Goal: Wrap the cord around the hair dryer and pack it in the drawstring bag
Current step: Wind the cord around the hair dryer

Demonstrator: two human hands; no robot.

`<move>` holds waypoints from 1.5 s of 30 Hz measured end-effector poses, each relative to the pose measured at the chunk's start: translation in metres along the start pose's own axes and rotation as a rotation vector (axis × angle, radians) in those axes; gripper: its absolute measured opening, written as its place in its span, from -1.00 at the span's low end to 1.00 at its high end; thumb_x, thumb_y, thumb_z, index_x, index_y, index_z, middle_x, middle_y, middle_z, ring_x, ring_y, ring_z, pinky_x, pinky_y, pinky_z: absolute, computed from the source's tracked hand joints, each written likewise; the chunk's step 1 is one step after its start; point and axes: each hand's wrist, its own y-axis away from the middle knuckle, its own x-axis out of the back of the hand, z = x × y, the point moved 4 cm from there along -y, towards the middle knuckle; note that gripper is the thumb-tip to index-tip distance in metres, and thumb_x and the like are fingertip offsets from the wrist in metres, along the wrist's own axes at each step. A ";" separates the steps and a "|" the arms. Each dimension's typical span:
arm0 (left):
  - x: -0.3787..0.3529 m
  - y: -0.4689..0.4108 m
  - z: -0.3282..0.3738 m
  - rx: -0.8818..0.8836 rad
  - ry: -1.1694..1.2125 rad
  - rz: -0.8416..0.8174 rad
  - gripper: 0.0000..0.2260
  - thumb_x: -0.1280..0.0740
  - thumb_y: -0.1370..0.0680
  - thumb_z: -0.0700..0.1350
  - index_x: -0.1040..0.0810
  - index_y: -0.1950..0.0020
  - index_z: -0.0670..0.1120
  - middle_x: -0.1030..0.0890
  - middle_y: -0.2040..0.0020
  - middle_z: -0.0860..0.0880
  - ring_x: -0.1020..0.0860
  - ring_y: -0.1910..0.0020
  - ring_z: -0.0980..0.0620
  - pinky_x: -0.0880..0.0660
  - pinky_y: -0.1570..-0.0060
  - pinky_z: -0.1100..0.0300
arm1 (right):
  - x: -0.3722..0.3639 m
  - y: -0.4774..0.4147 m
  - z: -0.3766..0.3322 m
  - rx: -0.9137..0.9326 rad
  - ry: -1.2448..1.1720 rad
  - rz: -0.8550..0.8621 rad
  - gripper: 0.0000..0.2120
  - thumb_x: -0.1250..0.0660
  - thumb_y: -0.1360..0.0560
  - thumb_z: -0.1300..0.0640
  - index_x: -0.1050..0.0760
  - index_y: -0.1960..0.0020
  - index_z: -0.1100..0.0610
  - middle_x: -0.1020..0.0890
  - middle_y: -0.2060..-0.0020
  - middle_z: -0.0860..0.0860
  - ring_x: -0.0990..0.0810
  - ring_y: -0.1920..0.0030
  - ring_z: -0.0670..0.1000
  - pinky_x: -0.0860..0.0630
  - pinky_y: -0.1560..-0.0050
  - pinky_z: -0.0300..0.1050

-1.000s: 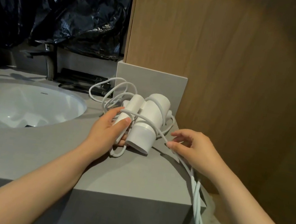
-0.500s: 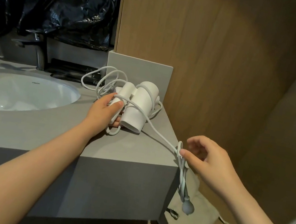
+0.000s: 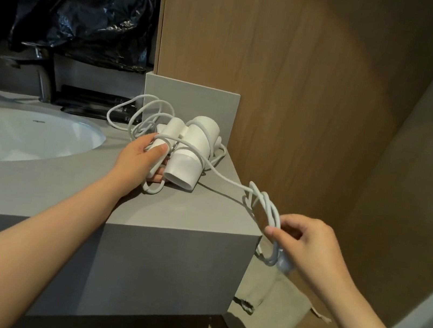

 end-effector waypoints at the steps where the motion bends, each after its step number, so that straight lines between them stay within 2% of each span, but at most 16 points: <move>1: 0.000 0.000 0.000 0.002 0.004 0.003 -0.82 -0.22 -0.62 -0.17 -0.54 -0.17 0.00 -0.58 0.15 -0.10 -0.57 0.41 0.10 -0.58 0.41 0.22 | 0.005 -0.005 -0.002 0.003 -0.058 0.032 -0.93 -0.42 -0.47 0.05 -0.67 0.10 -0.01 -0.64 0.31 -0.06 -0.60 0.26 -0.02 -0.55 0.27 -0.17; 5: 0.000 0.000 0.000 0.003 -0.005 0.007 -0.84 -0.23 -0.63 -0.17 -0.54 -0.13 0.02 -0.59 0.17 -0.07 -0.58 0.45 0.15 -0.57 0.43 0.24 | 0.015 -0.027 -0.011 0.023 -0.180 0.083 -0.90 -0.35 -0.53 0.09 -0.65 0.05 0.01 -0.63 0.27 -0.05 -0.60 0.23 -0.02 -0.51 0.27 -0.24; 8: 0.001 -0.001 -0.001 0.011 -0.016 0.006 -0.82 -0.23 -0.63 -0.16 -0.52 -0.20 -0.03 -0.60 0.14 -0.09 -0.59 0.44 0.15 -0.57 0.43 0.25 | 0.014 -0.039 -0.017 0.026 -0.222 0.047 -0.89 -0.29 -0.57 0.09 -0.60 0.04 0.02 -0.61 0.22 0.00 -0.58 0.20 0.00 -0.54 0.24 -0.25; 12: 0.001 0.001 0.001 0.004 -0.024 0.011 -0.80 -0.22 -0.63 -0.16 -0.51 -0.23 -0.01 -0.60 0.13 -0.08 -0.58 0.44 0.18 -0.57 0.42 0.27 | 0.004 -0.050 -0.021 0.029 -0.239 0.003 -0.91 -0.25 -0.58 0.06 -0.54 0.02 -0.05 -0.58 0.19 -0.02 -0.58 0.14 0.03 -0.61 0.09 -0.12; 16: 0.000 0.002 0.002 0.003 -0.007 0.000 -0.82 -0.22 -0.63 -0.16 -0.52 -0.09 0.11 -0.60 0.12 -0.09 -0.58 0.43 0.17 -0.58 0.41 0.26 | -0.002 -0.057 -0.018 0.023 -0.308 0.026 -0.89 -0.24 -0.59 0.06 -0.54 0.03 -0.01 -0.59 0.19 0.00 -0.61 0.12 0.09 -0.64 0.05 -0.02; 22: 0.000 0.001 0.003 0.003 -0.009 -0.011 -0.79 -0.23 -0.63 -0.17 -0.53 -0.03 0.15 -0.61 0.14 -0.05 -0.58 0.40 0.12 -0.60 0.37 0.21 | -0.001 -0.065 -0.018 0.082 -0.297 0.098 -0.84 -0.17 -0.62 0.14 -0.51 -0.08 0.00 -0.62 0.16 0.00 -0.63 0.19 0.04 -0.64 0.21 -0.17; 24: 0.001 0.001 0.003 0.002 -0.008 -0.013 -0.79 -0.22 -0.63 -0.17 -0.54 -0.03 0.14 -0.61 0.15 -0.04 -0.57 0.41 0.12 -0.60 0.38 0.21 | 0.001 -0.067 -0.017 0.097 -0.304 0.095 -0.79 -0.17 -0.62 0.19 -0.51 -0.13 -0.03 -0.63 0.15 0.00 -0.62 0.21 -0.01 -0.58 0.29 -0.28; 26: 0.000 0.001 0.003 0.000 -0.011 -0.015 -0.79 -0.22 -0.63 -0.18 -0.55 -0.03 0.12 -0.60 0.17 -0.05 -0.57 0.42 0.13 -0.60 0.39 0.22 | 0.003 -0.069 -0.012 0.116 -0.205 0.076 -0.75 -0.18 -0.61 0.21 -0.50 -0.19 -0.04 -0.62 0.10 -0.04 -0.59 0.21 -0.09 -0.50 0.34 -0.36; 29: -0.002 0.002 0.005 -0.005 -0.009 -0.021 -0.78 -0.21 -0.63 -0.20 -0.56 -0.01 0.11 -0.59 0.18 -0.06 -0.57 0.44 0.15 -0.58 0.42 0.24 | -0.001 -0.071 -0.003 0.131 0.025 0.019 -0.70 -0.21 -0.60 0.21 -0.51 -0.27 -0.03 -0.56 -0.07 -0.14 -0.52 0.01 -0.20 -0.39 0.14 -0.47; 32: -0.003 0.004 0.008 -0.012 -0.007 -0.025 -0.76 -0.20 -0.63 -0.21 -0.55 0.02 0.12 -0.59 0.17 -0.06 -0.57 0.44 0.15 -0.58 0.41 0.23 | -0.009 -0.072 0.006 0.115 0.095 -0.009 -0.68 -0.21 -0.60 0.22 -0.49 -0.30 -0.03 -0.56 -0.12 -0.12 -0.49 -0.02 -0.22 -0.36 0.05 -0.48; 34: -0.003 0.005 0.010 -0.012 -0.002 -0.023 -0.76 -0.20 -0.63 -0.21 -0.55 0.03 0.11 -0.58 0.18 -0.06 -0.56 0.44 0.15 -0.58 0.40 0.22 | -0.014 -0.072 0.011 0.063 0.087 -0.019 -0.66 -0.22 -0.60 0.20 -0.45 -0.34 -0.02 -0.56 -0.21 -0.08 -0.49 -0.09 -0.19 -0.41 -0.08 -0.39; 36: -0.003 0.005 0.009 -0.007 0.006 -0.016 -0.77 -0.20 -0.63 -0.22 -0.55 0.02 0.09 -0.58 0.19 -0.06 -0.56 0.45 0.15 -0.58 0.40 0.22 | -0.019 -0.073 0.011 0.012 0.059 -0.010 -0.64 -0.22 -0.61 0.15 -0.41 -0.39 -0.03 -0.51 -0.32 -0.08 -0.47 -0.24 -0.12 -0.40 -0.21 -0.23; 38: -0.002 0.003 0.007 -0.005 0.022 -0.016 -0.80 -0.21 -0.63 -0.21 -0.57 -0.03 0.06 -0.58 0.18 -0.09 -0.56 0.44 0.12 -0.58 0.41 0.23 | -0.024 -0.075 0.000 0.032 0.026 -0.005 -0.64 -0.22 -0.61 0.08 -0.40 -0.40 -0.06 -0.46 -0.35 -0.12 -0.41 -0.28 -0.15 -0.37 -0.23 -0.21; 40: -0.001 0.002 0.004 0.001 0.034 -0.015 -0.82 -0.22 -0.63 -0.21 -0.57 -0.08 0.01 -0.58 0.18 -0.11 -0.55 0.43 0.09 -0.57 0.42 0.22 | -0.032 -0.078 -0.018 0.080 -0.049 -0.014 -0.65 -0.23 -0.60 0.03 -0.41 -0.38 -0.08 -0.48 -0.32 -0.16 -0.41 -0.23 -0.21 -0.39 -0.20 -0.23; 43: 0.001 -0.001 0.002 0.003 0.037 -0.018 -0.82 -0.22 -0.63 -0.22 -0.56 -0.17 -0.08 -0.57 0.20 -0.12 -0.54 0.45 0.08 -0.53 0.46 0.23 | -0.049 -0.079 -0.047 0.143 -0.117 -0.057 -0.62 -0.26 -0.59 0.05 -0.41 -0.40 -0.04 -0.51 -0.29 -0.16 -0.46 -0.25 -0.18 -0.40 -0.21 -0.25; 45: 0.001 -0.002 0.001 0.003 0.049 -0.023 -0.81 -0.22 -0.63 -0.22 -0.56 -0.18 -0.07 -0.57 0.19 -0.13 -0.55 0.43 0.07 -0.53 0.45 0.22 | -0.067 -0.080 -0.062 0.170 -0.138 -0.120 -0.61 -0.27 -0.58 0.06 -0.40 -0.40 -0.02 -0.49 -0.27 -0.17 -0.46 -0.27 -0.15 -0.38 -0.24 -0.22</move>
